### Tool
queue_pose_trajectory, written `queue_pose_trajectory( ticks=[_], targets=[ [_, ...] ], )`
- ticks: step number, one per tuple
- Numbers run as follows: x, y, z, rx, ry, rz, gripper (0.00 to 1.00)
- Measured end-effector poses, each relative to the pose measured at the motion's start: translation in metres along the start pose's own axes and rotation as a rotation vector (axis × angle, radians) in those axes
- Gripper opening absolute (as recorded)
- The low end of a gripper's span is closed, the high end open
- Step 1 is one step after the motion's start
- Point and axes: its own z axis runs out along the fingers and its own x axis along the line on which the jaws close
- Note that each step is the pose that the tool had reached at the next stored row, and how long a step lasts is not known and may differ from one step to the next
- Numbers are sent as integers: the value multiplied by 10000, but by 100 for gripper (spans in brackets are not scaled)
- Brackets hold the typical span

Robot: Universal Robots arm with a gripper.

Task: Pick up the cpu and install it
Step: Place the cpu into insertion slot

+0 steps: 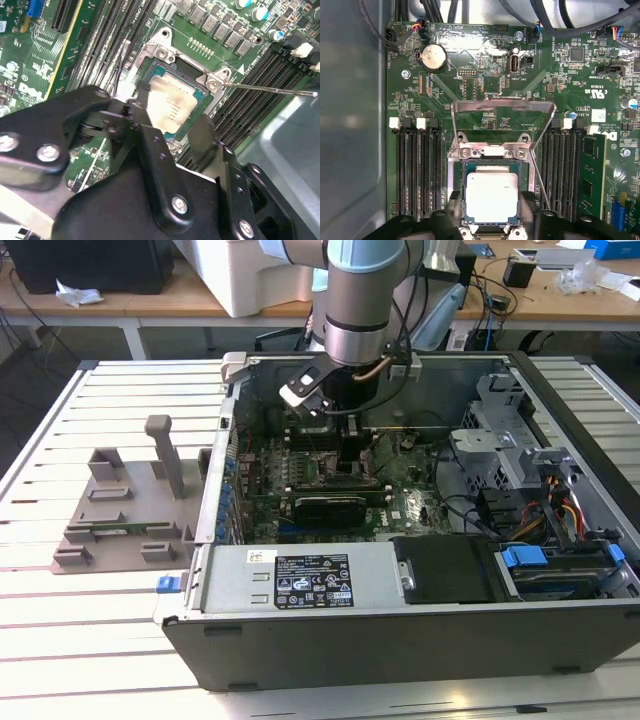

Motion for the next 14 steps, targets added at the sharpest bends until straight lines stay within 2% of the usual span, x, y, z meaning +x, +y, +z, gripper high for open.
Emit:
queue_pose_trajectory(
  ticks=[1, 2, 3, 4, 5, 6, 7, 8, 9, 14],
  targets=[
    [-9, -2, -2, 2, -3, 1, 54],
    [-22, -3, 0, 2, 1, 2, 42],
    [-36, -4, 0, 2, 5, 1, 36],
    [-52, -6, 1, 2, 8, 1, 24],
    [-64, -7, 2, 2, 8, 1, 24],
    [-74, -9, 4, 2, 11, 1, 17],
    [-78, -11, 7, 1, 51, -3, 11],
    [-78, -11, 10, 2, 112, -9, 11],
    [-78, -11, 18, -2, 212, -29, 11],
    [-77, -6, 51, 15, 208, -101, 11]
  ],
)
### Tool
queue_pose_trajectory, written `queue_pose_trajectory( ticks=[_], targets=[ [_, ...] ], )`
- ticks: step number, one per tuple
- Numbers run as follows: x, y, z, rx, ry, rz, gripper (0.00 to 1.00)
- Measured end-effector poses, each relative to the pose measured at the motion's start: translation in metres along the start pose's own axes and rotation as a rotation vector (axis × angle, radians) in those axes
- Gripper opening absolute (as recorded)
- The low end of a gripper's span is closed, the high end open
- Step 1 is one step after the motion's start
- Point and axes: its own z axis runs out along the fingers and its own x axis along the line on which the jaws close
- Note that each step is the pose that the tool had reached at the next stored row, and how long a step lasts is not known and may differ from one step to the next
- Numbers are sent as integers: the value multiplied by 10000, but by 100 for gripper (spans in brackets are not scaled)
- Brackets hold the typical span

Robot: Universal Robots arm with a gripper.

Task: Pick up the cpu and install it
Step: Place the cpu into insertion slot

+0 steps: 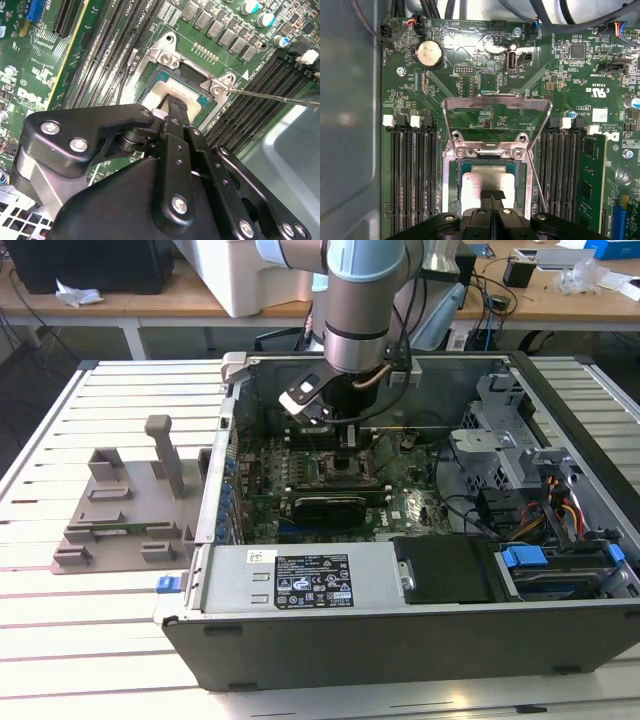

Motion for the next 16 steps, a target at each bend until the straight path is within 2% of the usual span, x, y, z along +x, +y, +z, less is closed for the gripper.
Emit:
queue_pose_trajectory(
  ticks=[6, 11, 14, 16],
  targets=[
    [1, 105, 34, 70, -14, 2, 11],
    [3, 170, 22, 61, 13, 0, 11],
    [0, 167, -67, 71, -9, 2, 11],
    [-3, 164, -171, 72, -22, 1, 11]
  ],
)
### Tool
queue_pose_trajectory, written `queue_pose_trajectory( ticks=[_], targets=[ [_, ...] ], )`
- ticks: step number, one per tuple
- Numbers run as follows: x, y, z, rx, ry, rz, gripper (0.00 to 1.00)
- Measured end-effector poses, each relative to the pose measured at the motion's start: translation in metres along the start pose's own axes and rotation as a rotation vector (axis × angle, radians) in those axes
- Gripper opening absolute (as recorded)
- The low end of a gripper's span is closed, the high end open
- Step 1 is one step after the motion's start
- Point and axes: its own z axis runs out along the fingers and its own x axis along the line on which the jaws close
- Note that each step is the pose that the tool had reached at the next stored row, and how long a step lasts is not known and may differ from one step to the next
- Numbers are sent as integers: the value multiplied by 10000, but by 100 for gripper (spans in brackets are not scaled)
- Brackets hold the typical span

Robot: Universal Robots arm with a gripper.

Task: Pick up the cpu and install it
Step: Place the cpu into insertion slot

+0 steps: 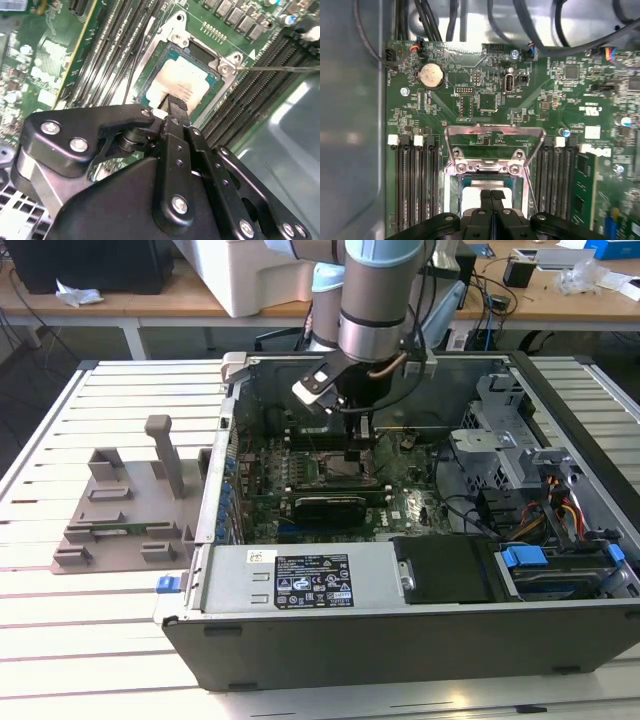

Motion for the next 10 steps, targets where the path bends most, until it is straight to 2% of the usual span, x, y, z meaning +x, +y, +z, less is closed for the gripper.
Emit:
queue_pose_trajectory(
  ticks=[5, 10],
  targets=[
    [-5, -6, -169, 0, -8, 1, 11],
    [-6, -8, -221, 0, -9, 1, 11]
  ],
)
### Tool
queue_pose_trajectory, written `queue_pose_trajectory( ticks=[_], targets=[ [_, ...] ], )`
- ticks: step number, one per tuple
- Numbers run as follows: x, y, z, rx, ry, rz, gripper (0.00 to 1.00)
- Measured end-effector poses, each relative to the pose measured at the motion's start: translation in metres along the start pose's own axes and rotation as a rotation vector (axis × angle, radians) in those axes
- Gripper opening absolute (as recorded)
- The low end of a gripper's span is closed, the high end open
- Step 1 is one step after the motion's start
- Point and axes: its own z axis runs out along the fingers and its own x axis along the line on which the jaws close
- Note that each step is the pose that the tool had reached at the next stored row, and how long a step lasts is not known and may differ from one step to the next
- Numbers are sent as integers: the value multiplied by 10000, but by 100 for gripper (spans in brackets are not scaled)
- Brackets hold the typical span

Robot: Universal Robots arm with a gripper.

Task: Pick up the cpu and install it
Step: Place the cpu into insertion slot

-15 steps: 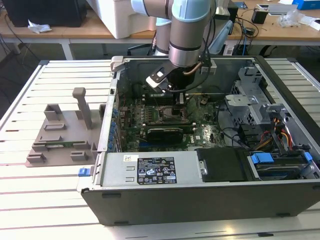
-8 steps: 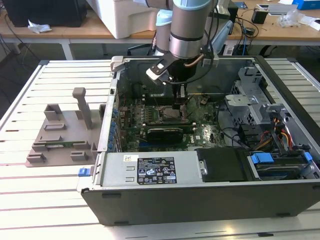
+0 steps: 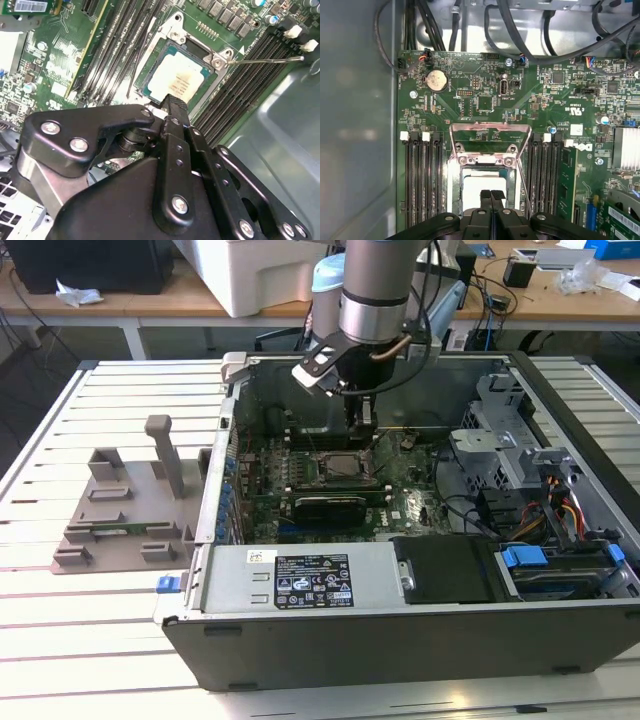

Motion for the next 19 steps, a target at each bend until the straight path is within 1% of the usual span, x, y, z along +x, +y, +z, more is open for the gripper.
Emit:
queue_pose_trajectory(
  ticks=[3, 5, 8, 13, 17, 19],
  targets=[
    [-1, -1, -33, 0, 0, 0, 11],
    [-2, -3, -86, 0, 0, 0, 11],
    [-3, -4, -121, 0, 0, 0, 11],
    [-6, -8, -217, 0, 0, 0, 11],
    [-7, -9, -254, 0, -1, 0, 11],
    [-8, -11, -297, 0, 0, 0, 11]
  ],
)
